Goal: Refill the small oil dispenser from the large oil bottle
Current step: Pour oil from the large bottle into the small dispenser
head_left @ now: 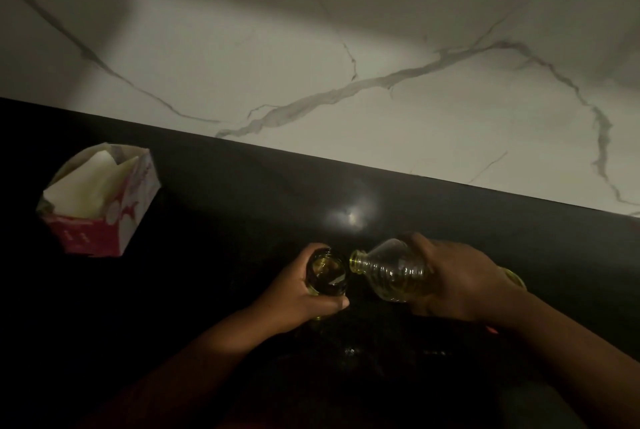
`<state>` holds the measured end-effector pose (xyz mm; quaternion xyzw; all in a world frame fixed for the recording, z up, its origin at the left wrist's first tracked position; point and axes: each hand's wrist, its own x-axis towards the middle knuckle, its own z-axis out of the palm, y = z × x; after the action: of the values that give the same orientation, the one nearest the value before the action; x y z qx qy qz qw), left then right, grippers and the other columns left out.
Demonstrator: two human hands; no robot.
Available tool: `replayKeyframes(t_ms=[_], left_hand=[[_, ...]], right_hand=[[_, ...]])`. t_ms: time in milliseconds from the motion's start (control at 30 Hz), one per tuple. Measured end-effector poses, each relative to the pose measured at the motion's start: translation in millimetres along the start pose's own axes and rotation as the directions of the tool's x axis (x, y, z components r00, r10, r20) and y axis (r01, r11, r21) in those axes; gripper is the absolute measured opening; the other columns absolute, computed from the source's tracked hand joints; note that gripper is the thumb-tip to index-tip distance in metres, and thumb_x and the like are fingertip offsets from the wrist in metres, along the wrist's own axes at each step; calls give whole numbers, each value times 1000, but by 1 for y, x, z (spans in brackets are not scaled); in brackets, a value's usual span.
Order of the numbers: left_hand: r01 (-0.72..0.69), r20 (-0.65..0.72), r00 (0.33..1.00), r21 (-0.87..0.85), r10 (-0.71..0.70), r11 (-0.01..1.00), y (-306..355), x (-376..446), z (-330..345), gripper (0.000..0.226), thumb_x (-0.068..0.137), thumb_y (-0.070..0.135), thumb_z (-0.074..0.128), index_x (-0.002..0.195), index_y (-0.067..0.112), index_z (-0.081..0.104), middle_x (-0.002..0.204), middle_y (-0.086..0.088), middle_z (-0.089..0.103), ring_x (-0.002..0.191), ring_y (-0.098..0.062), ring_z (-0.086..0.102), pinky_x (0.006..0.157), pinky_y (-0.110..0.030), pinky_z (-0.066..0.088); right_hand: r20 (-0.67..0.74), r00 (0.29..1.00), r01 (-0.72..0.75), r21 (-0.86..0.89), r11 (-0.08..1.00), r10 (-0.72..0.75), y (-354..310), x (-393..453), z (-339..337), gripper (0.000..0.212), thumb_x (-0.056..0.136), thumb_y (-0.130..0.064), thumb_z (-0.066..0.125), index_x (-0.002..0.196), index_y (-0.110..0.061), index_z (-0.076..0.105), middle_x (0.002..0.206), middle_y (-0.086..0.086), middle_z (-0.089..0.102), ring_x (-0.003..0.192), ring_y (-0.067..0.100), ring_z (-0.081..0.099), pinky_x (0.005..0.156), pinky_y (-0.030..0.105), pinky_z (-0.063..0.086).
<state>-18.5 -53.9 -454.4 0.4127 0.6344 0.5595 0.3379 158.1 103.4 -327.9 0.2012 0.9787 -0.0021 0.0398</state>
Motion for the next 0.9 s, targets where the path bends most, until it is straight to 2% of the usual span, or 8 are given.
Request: replayKeyframes(t_ms=[233, 433, 633, 767, 900], left_hand=[[10, 22, 1000, -15, -10, 1000, 0, 1, 0, 63, 69, 4, 85, 116, 29, 50, 104, 6, 66, 99, 2, 65, 83, -13, 49], [15, 25, 1000, -16, -15, 1000, -4, 2, -1, 66, 67, 14, 87, 115, 40, 50, 107, 9, 67, 105, -3, 64, 92, -24, 51], [5, 41, 999, -3, -5, 1000, -5, 3, -2, 65, 69, 11, 86, 118, 35, 50, 108, 8, 66, 106, -4, 64, 95, -27, 51], [0, 41, 999, 6, -1, 1000, -3, 4, -2, 66, 69, 10, 86, 121, 30, 50, 110, 5, 66, 106, -4, 64, 93, -24, 51], [4, 42, 999, 7, -4, 1000, -5, 4, -2, 67, 67, 15, 86, 120, 33, 50, 110, 5, 66, 107, -7, 64, 96, -31, 51]], right_hand=[[13, 1000, 17, -53, 998, -16, 1, 2, -2, 92, 58, -61, 70, 136, -40, 26, 123, -13, 58, 108, 12, 58, 79, 20, 33], [42, 999, 27, -63, 998, -25, 1, 3, -6, 93, 60, -60, 70, 138, -39, 23, 124, -12, 58, 109, 12, 57, 82, 20, 35], [47, 998, 41, -88, 995, -37, 4, 4, -7, 93, 60, -61, 68, 138, -36, 25, 126, -10, 57, 110, 14, 58, 85, 23, 41], [56, 998, 48, -120, 992, -42, 5, 5, -10, 93, 60, -61, 67, 138, -37, 23, 124, -10, 58, 110, 14, 58, 82, 23, 39], [52, 997, 62, -134, 989, -56, 5, 7, -12, 92, 60, -62, 67, 137, -37, 24, 123, -10, 58, 110, 14, 58, 83, 22, 39]])
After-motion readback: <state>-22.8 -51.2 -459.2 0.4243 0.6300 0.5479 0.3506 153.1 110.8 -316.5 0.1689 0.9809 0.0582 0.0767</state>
